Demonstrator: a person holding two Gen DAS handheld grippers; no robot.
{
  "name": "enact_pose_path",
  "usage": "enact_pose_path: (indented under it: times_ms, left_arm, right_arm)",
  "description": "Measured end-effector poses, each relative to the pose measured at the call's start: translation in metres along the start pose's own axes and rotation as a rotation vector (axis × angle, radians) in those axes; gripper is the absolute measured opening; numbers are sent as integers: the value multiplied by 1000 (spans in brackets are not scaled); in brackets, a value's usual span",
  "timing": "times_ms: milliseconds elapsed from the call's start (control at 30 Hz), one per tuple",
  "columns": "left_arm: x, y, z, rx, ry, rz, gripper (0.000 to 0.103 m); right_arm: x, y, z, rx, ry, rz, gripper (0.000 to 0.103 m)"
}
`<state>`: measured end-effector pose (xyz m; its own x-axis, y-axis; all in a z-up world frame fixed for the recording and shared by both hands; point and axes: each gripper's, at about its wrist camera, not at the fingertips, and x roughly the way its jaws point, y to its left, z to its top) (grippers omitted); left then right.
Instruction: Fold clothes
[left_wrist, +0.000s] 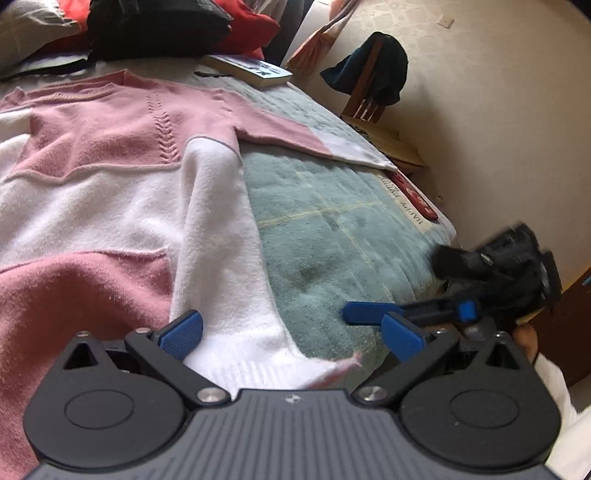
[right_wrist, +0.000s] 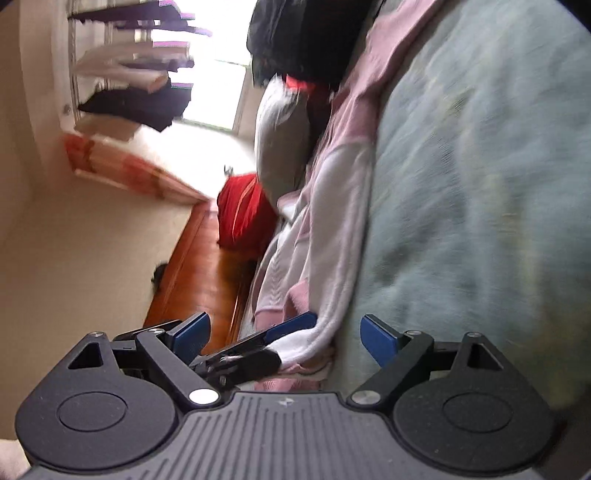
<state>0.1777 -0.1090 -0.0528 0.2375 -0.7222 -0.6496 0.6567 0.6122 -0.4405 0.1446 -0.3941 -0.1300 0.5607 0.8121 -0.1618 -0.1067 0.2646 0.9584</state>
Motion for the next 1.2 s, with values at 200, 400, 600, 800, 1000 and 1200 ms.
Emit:
enact_pose_path:
  times_ms: [200, 400, 600, 800, 1000, 1200]
  left_arm:
    - [-17, -1, -10, 5, -31, 8, 102]
    - [-40, -3, -16, 16, -100, 120, 102]
    - [-54, 1, -24, 14, -126, 161, 102]
    - [-60, 7, -28, -8, -140, 166, 102]
    - [-68, 10, -30, -19, -158, 174, 102]
    - [-74, 14, -31, -34, -169, 185, 102]
  right_arm:
    - [47, 7, 19, 65, 80, -143, 92]
    - [76, 18, 20, 39, 115, -201, 100]
    - [57, -12, 13, 74, -14, -9, 90]
    - [35, -49, 2, 209, -136, 129, 61]
    - [55, -25, -8, 43, -76, 29, 69]
    - [32, -37, -33, 92, -74, 100, 57]
